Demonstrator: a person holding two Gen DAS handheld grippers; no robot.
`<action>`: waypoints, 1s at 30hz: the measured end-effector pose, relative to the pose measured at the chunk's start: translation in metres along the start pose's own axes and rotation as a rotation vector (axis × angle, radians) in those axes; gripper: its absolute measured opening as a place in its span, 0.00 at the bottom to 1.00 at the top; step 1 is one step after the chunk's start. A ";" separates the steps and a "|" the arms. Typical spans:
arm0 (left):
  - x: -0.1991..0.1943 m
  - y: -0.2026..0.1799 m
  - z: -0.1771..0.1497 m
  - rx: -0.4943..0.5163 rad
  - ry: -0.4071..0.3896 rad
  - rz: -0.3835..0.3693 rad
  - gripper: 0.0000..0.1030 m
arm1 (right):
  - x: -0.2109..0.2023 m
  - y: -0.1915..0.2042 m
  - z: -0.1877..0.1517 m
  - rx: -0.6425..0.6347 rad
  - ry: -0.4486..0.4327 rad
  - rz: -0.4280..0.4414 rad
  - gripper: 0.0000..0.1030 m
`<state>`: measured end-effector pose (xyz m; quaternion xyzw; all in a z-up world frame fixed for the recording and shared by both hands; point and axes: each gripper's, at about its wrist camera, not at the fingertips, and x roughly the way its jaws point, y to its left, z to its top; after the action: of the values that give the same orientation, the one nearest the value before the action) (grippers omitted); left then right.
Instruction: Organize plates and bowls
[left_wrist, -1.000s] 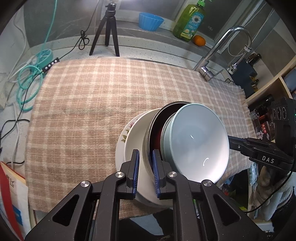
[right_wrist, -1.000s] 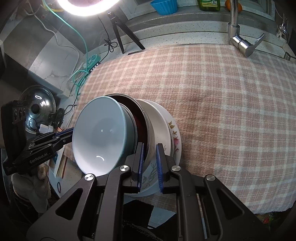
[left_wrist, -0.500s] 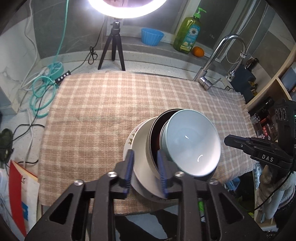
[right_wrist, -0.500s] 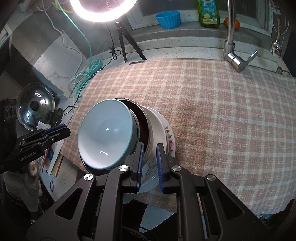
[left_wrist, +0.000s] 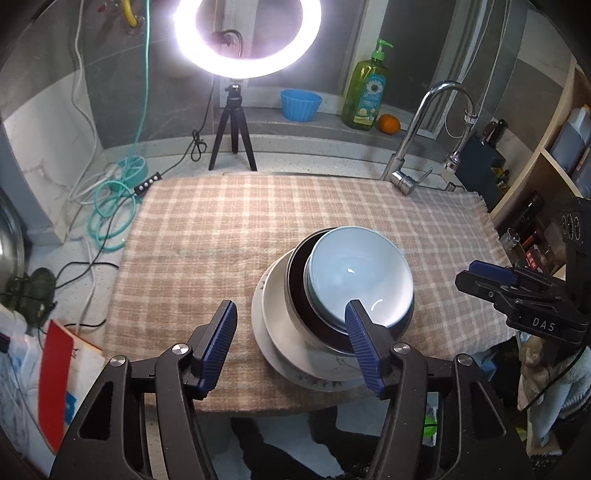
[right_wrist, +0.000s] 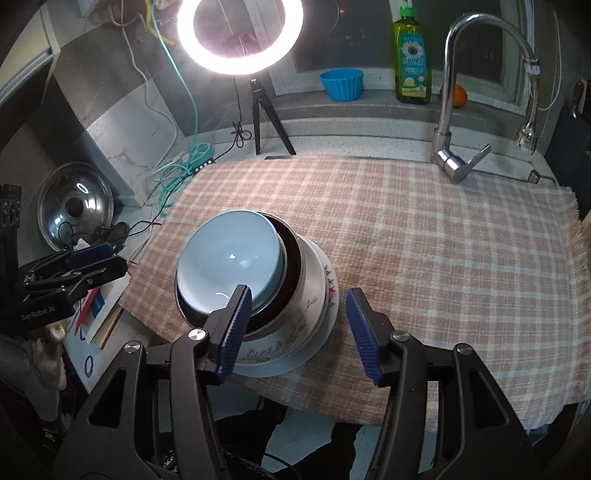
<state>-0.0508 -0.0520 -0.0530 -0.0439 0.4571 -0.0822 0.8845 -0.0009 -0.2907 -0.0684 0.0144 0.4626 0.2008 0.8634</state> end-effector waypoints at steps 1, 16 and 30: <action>-0.002 -0.001 -0.001 0.000 -0.005 0.003 0.60 | -0.004 0.001 -0.001 -0.004 -0.010 -0.005 0.55; -0.023 -0.003 -0.005 0.012 -0.058 0.073 0.63 | -0.033 0.013 -0.007 -0.067 -0.102 -0.048 0.83; -0.027 -0.008 -0.006 0.022 -0.065 0.065 0.63 | -0.033 0.014 -0.011 -0.063 -0.098 -0.065 0.83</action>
<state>-0.0715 -0.0552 -0.0336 -0.0218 0.4286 -0.0573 0.9014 -0.0306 -0.2918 -0.0459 -0.0180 0.4135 0.1864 0.8910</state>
